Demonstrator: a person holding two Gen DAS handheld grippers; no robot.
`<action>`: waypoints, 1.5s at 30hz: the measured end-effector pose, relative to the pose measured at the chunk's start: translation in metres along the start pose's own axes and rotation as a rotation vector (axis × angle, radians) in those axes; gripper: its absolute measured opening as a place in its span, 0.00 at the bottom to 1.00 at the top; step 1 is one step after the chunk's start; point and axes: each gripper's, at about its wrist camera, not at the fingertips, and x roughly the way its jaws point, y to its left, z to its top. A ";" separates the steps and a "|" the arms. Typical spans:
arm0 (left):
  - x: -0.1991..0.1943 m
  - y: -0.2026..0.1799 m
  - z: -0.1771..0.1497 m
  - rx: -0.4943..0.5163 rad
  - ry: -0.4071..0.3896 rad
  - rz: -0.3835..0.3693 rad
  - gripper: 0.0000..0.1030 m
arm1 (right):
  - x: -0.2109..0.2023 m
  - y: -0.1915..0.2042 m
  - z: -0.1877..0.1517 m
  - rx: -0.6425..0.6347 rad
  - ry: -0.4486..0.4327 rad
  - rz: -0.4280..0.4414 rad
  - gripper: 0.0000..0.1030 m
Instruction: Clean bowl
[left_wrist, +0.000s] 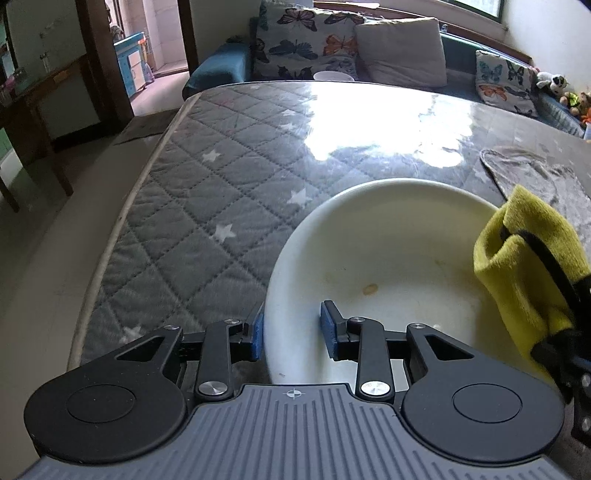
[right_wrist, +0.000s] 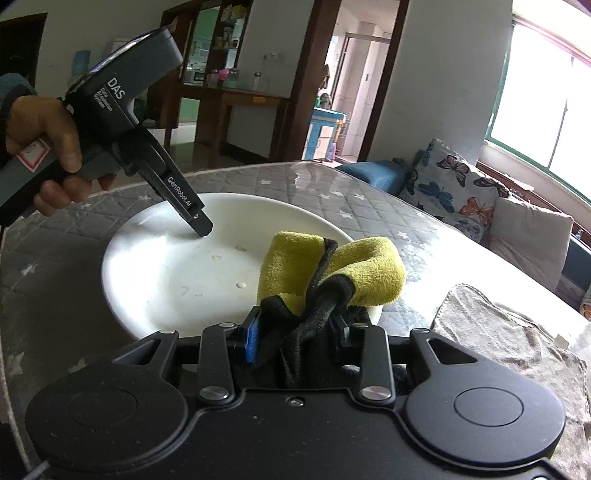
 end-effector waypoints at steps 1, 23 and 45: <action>-0.001 0.001 -0.001 0.000 -0.005 -0.003 0.31 | 0.000 0.001 0.000 0.001 0.000 -0.003 0.35; -0.043 0.000 -0.047 -0.137 0.007 -0.008 0.26 | -0.020 0.042 0.004 0.001 -0.032 0.065 0.35; -0.043 -0.002 -0.053 -0.155 0.003 0.004 0.28 | -0.032 0.074 0.007 -0.101 -0.037 0.118 0.35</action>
